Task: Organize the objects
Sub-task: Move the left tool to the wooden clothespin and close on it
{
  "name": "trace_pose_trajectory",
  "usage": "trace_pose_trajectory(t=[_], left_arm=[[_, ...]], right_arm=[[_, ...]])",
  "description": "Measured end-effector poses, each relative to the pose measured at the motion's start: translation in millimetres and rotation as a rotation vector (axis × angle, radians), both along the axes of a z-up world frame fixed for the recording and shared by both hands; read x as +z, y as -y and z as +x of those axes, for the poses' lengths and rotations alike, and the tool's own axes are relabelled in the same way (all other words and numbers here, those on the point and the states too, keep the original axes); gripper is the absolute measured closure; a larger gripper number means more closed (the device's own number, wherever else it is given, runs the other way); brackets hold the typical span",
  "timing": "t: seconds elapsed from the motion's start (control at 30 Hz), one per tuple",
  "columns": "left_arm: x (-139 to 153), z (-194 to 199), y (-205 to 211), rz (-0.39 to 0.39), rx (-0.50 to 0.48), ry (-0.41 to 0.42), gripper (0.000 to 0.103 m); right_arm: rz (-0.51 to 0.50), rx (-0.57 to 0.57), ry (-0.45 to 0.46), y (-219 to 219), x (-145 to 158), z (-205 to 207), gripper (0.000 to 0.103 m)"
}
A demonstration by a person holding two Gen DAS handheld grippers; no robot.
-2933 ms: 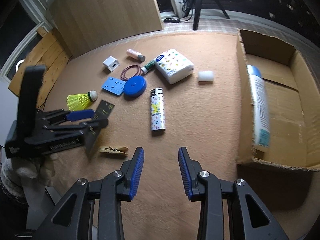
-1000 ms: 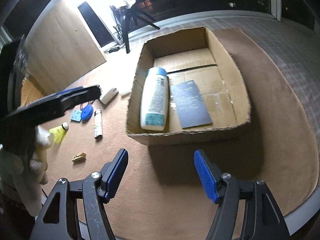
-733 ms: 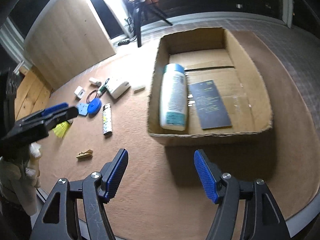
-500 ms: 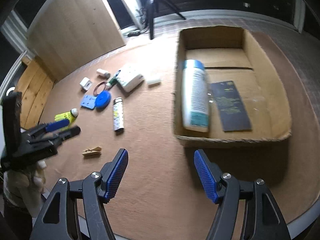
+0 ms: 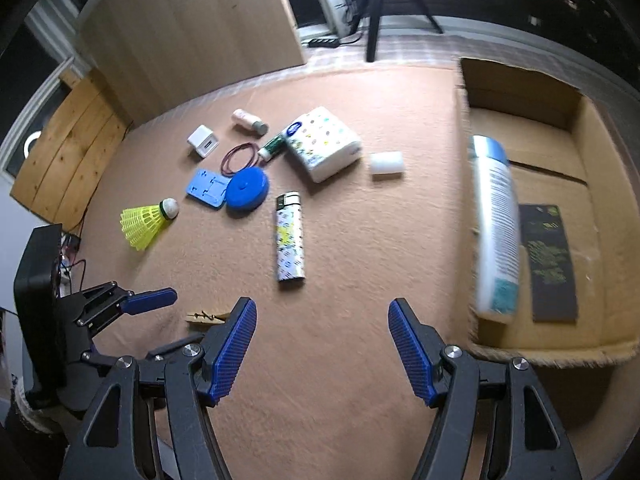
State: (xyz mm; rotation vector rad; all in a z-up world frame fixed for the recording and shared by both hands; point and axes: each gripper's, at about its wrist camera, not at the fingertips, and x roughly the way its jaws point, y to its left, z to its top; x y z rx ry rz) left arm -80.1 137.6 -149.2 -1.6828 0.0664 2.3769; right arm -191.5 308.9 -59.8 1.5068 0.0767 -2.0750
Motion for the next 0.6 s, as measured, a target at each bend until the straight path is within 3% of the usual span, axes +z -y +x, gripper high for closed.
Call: trace_pose_trajectory(t=[0.2,0.5,0.6], left_arm=[[-6.7,-4.5,4.0,0.006,0.009,0.007,0.049],[-13.2,-7.0,0.5,0.009,0.009,0.008,0.053],[-12.9,-11.1,1.6,0.010,0.026,0.006,0.056]], right_arm=[[0.007,0.025,0.028,27.9,-14.7,-11.0,0.038],[0.038,0.009,0.047,55.8,-32.3,-36.0,0.039],[0.061,0.010,0.044,63.2,-37.2,-41.3,0.045]])
